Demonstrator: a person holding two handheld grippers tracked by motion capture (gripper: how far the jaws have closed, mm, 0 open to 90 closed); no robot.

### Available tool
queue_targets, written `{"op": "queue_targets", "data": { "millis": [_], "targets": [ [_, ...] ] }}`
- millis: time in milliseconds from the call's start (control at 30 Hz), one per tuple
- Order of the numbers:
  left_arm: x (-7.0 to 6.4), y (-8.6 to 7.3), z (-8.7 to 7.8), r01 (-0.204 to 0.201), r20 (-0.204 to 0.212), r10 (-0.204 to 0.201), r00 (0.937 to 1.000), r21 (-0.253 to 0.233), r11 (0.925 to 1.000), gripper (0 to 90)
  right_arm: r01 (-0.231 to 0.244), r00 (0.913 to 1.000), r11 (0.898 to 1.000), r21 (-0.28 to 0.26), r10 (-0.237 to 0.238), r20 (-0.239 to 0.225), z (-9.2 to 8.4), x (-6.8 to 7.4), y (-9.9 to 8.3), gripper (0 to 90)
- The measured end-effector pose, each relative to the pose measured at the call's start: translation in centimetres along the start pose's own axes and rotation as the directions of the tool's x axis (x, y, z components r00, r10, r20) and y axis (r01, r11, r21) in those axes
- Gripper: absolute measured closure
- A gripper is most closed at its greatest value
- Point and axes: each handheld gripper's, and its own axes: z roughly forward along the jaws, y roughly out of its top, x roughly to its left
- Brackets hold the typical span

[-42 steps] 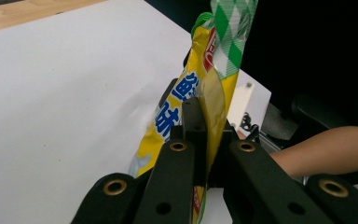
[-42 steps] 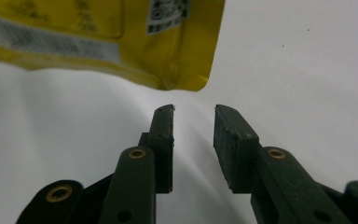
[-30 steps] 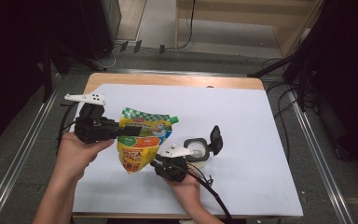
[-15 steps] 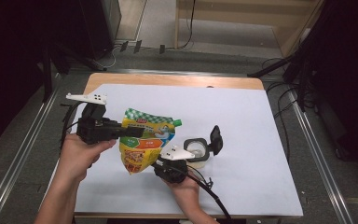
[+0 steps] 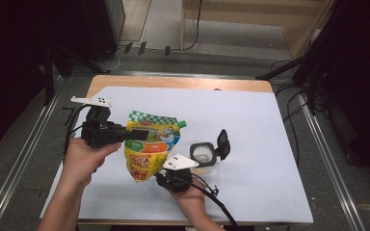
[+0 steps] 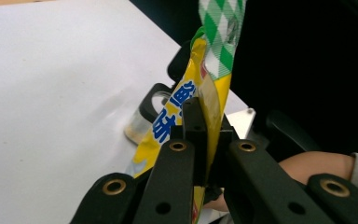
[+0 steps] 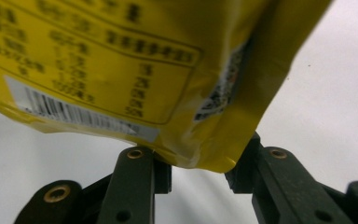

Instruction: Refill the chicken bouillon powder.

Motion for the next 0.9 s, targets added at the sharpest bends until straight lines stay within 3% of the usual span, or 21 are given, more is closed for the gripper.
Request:
{"op": "queue_targets", "data": {
  "millis": [233,400,500,900],
  "targets": [
    [-0.2,0.0,0.7,-0.021,-0.056,0.021,0.9982,0.011,0.9997,89.7,0.049,0.9988,0.998,0.046,-0.049,-0.006,-0.6,0.3,0.2,69.6],
    [-0.4,-0.1,1.4,-0.040,-0.065,0.041,0.9970,0.018,0.9990,88.0,0.044,0.9989,0.996,0.072,-0.043,-0.017,-1.3,0.1,0.5,69.4],
    [-0.5,-0.1,1.9,-0.046,-0.062,0.048,0.9970,0.026,0.9986,86.8,0.068,0.9974,0.994,0.082,-0.067,-0.026,-1.9,0.2,0.8,68.7],
    [-0.8,-0.2,3.4,-0.059,-0.101,0.064,0.9928,0.060,0.9965,84.5,0.051,0.9943,0.993,0.102,-0.041,-0.098,-2.8,0.8,0.5,66.2]
  ]
}}
